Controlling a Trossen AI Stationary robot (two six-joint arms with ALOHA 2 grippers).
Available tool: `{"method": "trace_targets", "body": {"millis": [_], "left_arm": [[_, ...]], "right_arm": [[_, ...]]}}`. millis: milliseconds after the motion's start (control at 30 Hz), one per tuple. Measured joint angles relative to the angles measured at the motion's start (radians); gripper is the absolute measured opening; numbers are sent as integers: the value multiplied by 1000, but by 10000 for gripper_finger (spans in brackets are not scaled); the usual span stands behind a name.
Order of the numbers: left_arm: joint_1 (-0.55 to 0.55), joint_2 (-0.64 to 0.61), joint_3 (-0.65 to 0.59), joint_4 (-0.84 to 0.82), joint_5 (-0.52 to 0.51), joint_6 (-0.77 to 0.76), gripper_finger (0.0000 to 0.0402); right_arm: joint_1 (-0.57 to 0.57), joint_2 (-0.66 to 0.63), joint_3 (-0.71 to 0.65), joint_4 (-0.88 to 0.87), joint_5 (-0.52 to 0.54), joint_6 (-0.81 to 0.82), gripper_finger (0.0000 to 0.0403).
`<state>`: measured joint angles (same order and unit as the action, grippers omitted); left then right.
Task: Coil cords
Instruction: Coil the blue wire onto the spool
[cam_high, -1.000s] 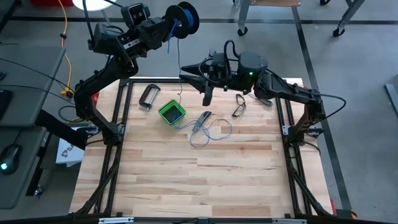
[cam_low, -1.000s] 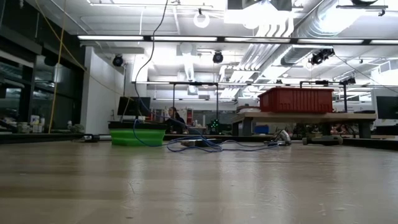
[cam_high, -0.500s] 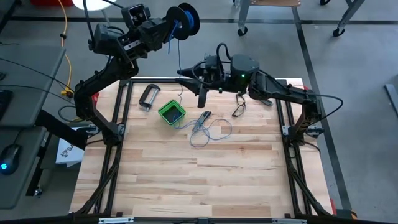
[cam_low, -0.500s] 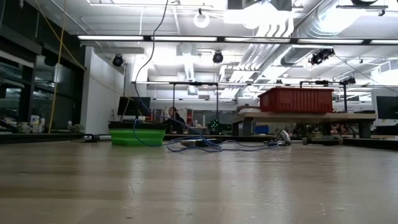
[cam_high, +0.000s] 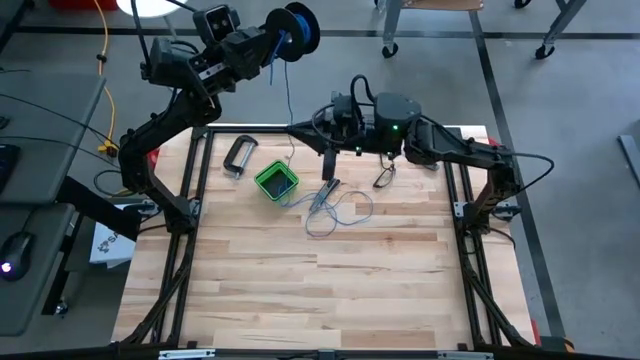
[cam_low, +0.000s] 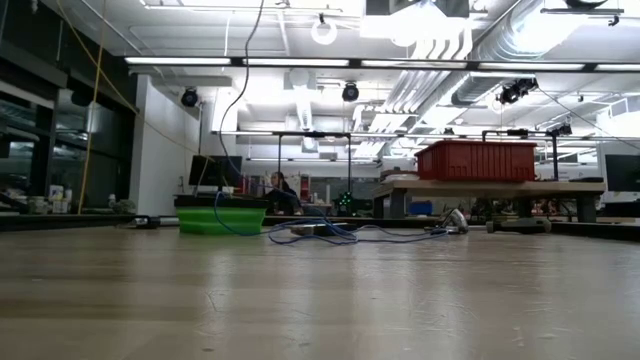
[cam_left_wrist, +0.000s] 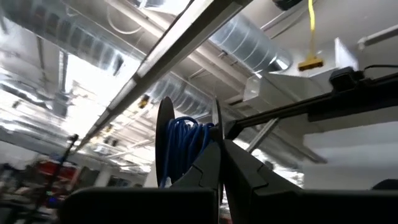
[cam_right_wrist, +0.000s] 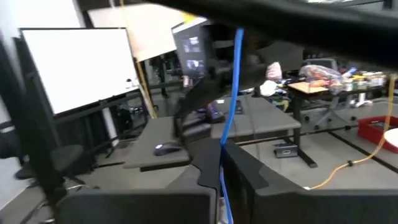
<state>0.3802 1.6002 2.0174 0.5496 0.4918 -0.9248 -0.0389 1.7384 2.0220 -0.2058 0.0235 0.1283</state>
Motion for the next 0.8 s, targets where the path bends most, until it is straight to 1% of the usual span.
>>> {"method": "trace_targets", "body": {"millis": [67, 167, 300, 433, 533, 600, 733, 800], "left_arm": [[19, -15, 0, -36, 1, 19, 0], [53, -50, 0, -142, 0, 59, 0], [91, -116, 0, -379, -18, 163, 0], [118, -178, 0, -602, -38, 202, 0], [129, -221, 0, -765, -41, 201, 0], [130, -243, 0, -873, -37, 168, 0], [122, -258, 0, -1054, 49, 70, 0], [95, -255, 0, -1101, 53, 46, 0]], "right_arm": [[18, -11, 0, -26, 0, -5, 3], [43, -35, 0, -63, 17, -28, 2], [75, -75, 0, -123, 42, -59, 1], [97, -116, 0, -174, 50, -69, 1], [107, -148, 0, -188, 52, -84, 1], [108, -168, 0, -197, 52, -103, 0], [104, -197, 0, -195, 52, -127, 0], [96, -204, 0, -181, 52, -136, 0]]}}
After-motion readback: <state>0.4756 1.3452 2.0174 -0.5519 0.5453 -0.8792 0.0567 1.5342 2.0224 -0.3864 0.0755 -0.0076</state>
